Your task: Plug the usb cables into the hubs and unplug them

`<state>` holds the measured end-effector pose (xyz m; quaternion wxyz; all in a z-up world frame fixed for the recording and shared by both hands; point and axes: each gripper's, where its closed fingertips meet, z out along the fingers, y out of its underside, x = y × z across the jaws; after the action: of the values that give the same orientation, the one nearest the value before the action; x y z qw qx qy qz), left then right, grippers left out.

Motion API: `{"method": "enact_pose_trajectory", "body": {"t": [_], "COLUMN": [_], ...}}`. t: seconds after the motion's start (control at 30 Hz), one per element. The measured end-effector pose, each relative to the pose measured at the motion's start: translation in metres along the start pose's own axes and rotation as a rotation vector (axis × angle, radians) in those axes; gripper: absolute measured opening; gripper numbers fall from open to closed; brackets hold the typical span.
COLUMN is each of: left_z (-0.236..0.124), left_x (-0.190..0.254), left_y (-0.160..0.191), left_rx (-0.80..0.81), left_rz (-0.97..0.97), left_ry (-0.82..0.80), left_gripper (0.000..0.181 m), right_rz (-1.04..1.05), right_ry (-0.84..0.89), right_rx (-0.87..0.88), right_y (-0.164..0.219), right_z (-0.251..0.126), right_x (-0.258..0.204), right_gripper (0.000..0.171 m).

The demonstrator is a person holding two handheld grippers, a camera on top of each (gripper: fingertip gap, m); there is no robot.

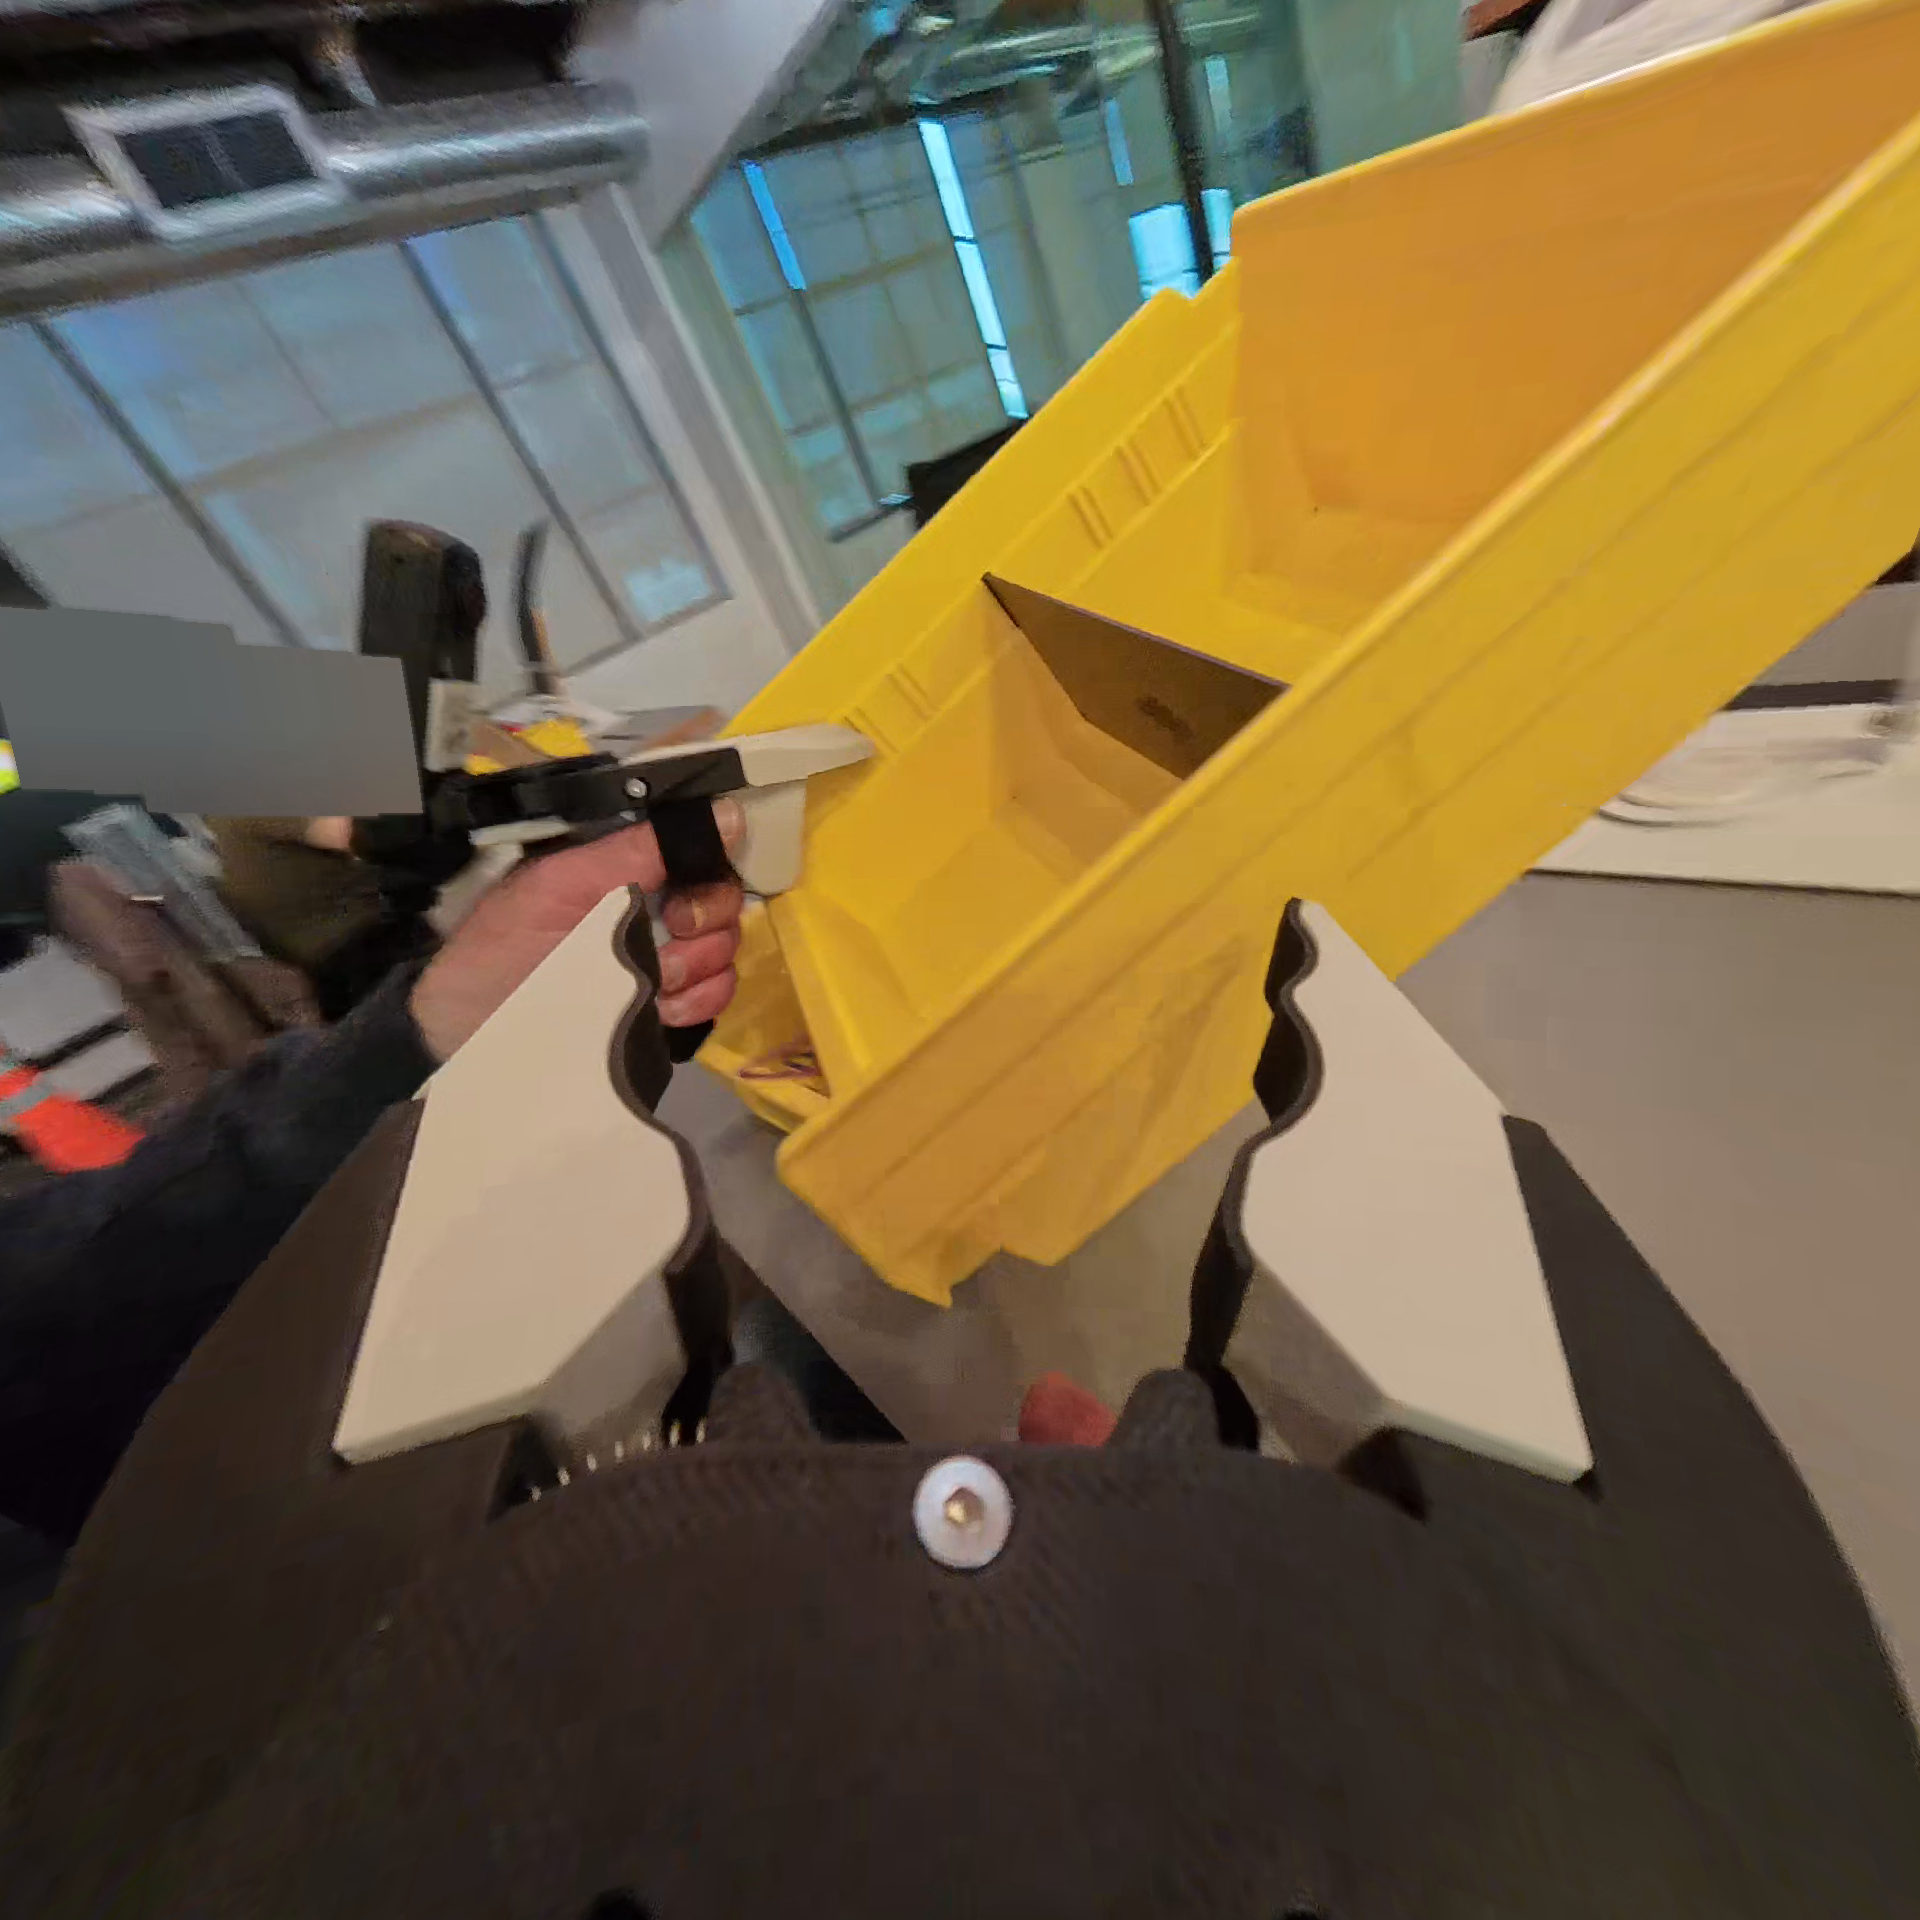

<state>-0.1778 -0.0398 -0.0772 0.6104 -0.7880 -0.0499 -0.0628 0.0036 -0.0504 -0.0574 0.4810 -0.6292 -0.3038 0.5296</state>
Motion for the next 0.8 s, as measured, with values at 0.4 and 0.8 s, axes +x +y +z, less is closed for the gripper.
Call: {"method": "enact_pose_trajectory", "body": {"t": [0.4,0.8], "left_z": [0.105,0.126], "left_x": [0.149,0.228], "left_y": [0.098,0.157], "left_rx": [-0.191,-0.371], "left_rz": [-0.012,-0.008], "left_ry": [0.135,0.333], "left_gripper": [0.007,0.037], "right_rz": [-0.073,-0.12], "right_ry": [0.584,0.755], "right_rx": [-0.256,-0.441], "right_y": [0.063,0.067], "right_z": [-0.116,-0.185], "right_x": [0.153,0.23], "right_gripper": [0.085,0.043]}}
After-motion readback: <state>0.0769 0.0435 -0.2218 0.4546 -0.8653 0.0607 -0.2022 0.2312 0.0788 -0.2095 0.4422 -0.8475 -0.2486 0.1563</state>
